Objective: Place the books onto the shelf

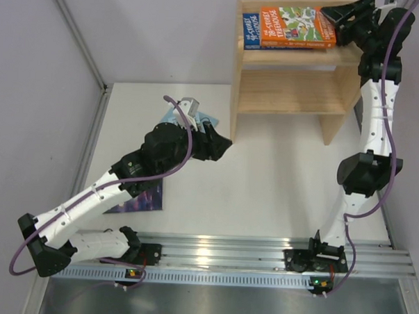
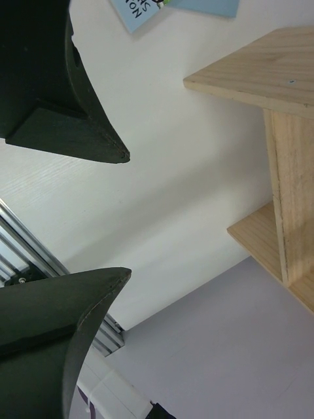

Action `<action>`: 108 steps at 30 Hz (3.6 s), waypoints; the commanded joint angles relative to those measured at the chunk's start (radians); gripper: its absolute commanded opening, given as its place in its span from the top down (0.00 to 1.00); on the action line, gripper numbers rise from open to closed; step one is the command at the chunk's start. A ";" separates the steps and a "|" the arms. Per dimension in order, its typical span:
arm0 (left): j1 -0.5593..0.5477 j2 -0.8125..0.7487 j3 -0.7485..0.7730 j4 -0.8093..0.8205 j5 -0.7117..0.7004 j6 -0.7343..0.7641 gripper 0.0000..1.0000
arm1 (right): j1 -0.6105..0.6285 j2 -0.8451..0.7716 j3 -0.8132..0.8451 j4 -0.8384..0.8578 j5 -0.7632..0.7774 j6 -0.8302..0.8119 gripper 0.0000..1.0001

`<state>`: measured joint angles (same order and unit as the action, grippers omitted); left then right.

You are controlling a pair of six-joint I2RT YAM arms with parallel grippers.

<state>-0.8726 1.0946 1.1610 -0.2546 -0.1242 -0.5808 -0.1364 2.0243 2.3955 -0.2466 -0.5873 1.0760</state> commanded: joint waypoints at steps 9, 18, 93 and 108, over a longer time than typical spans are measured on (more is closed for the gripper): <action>0.004 -0.039 -0.014 0.044 -0.003 -0.002 0.30 | -0.015 -0.027 -0.013 0.009 0.033 -0.017 0.28; 0.004 -0.019 0.003 0.055 0.037 -0.019 0.30 | -0.052 -0.096 -0.018 -0.097 0.096 -0.155 0.16; 0.230 0.033 0.129 -0.133 0.112 0.050 0.29 | 0.054 -0.335 -0.219 -0.203 0.230 -0.294 0.44; 0.233 0.013 0.108 -0.130 0.118 0.047 0.28 | 0.119 -0.480 -0.349 -0.255 0.227 -0.435 0.65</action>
<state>-0.6464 1.1286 1.2701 -0.4118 -0.0151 -0.5331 -0.0513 1.6039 2.0567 -0.5163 -0.3649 0.6895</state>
